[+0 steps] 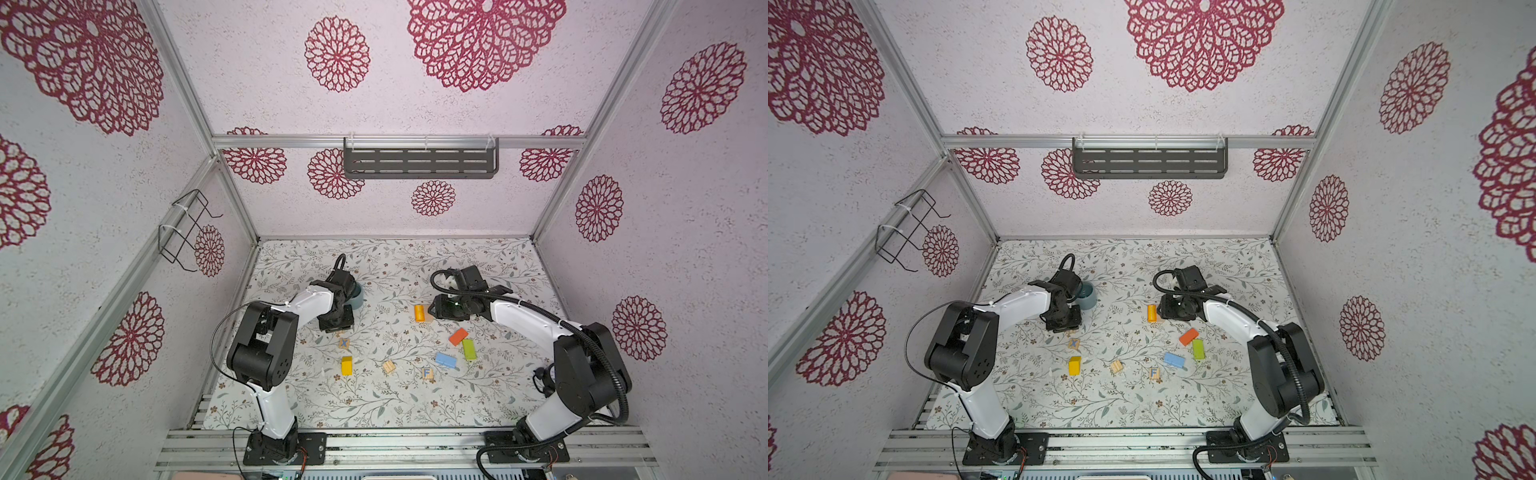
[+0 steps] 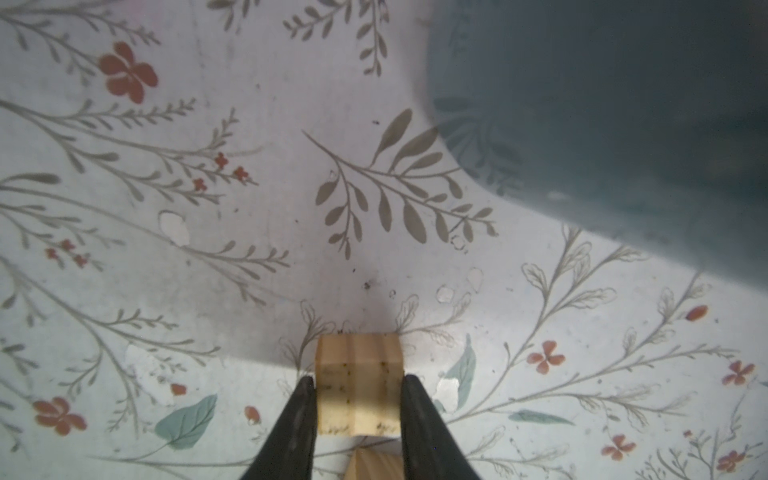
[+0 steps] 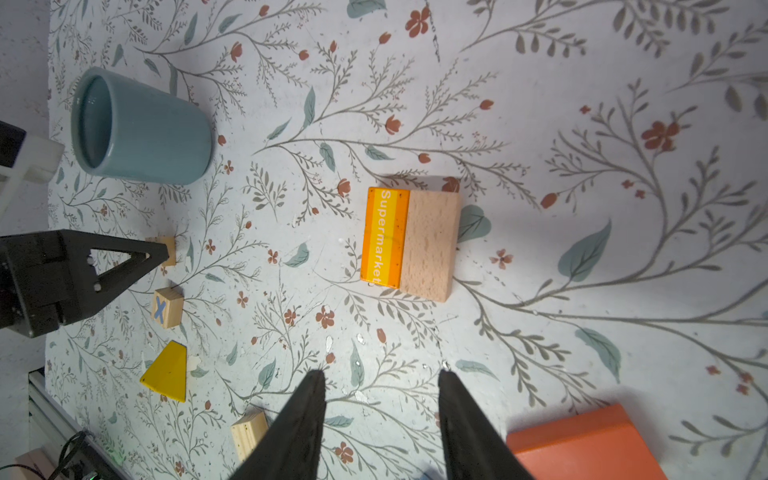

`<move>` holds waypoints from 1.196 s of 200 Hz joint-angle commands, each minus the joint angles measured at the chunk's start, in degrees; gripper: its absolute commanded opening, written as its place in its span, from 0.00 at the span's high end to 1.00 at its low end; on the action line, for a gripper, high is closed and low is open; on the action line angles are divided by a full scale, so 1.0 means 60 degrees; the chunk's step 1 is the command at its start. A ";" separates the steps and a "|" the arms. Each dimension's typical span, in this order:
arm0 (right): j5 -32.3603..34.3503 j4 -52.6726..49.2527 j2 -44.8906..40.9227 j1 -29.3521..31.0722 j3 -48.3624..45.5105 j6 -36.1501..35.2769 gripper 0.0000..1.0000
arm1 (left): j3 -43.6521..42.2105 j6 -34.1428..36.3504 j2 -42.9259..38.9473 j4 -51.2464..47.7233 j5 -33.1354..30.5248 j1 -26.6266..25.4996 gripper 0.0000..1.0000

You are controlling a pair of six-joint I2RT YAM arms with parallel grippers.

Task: Build the wood block tower
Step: 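Close the left gripper on the small plain wooden cube, then carry the cube toward the orange block with the left gripper while the right withdraws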

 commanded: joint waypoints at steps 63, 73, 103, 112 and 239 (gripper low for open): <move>-0.0081 0.0061 -0.0931 -0.0160 -0.0193 -0.0025 0.43 | 0.1161 -0.0073 -0.0910 -0.1209 -0.0087 -0.0316 0.67; -0.0113 0.0195 -0.1083 -0.0230 -0.0381 0.0027 0.43 | 0.1473 -0.0061 -0.0910 -0.1507 -0.0192 -0.0451 0.67; -0.0427 0.0503 -0.1293 -0.0514 -0.0754 0.0123 0.42 | 0.2372 -0.0153 -0.0923 -0.2282 -0.0480 -0.0898 0.66; -0.0507 0.0579 -0.1355 -0.0584 -0.0842 0.0138 0.41 | 0.2626 -0.0196 -0.0909 -0.2434 -0.0522 -0.1054 0.66; -0.0920 0.1131 -0.2334 -0.1373 -0.2052 0.0240 0.09 | 0.6046 -0.0511 0.1068 -0.3391 -0.0640 -0.2646 0.65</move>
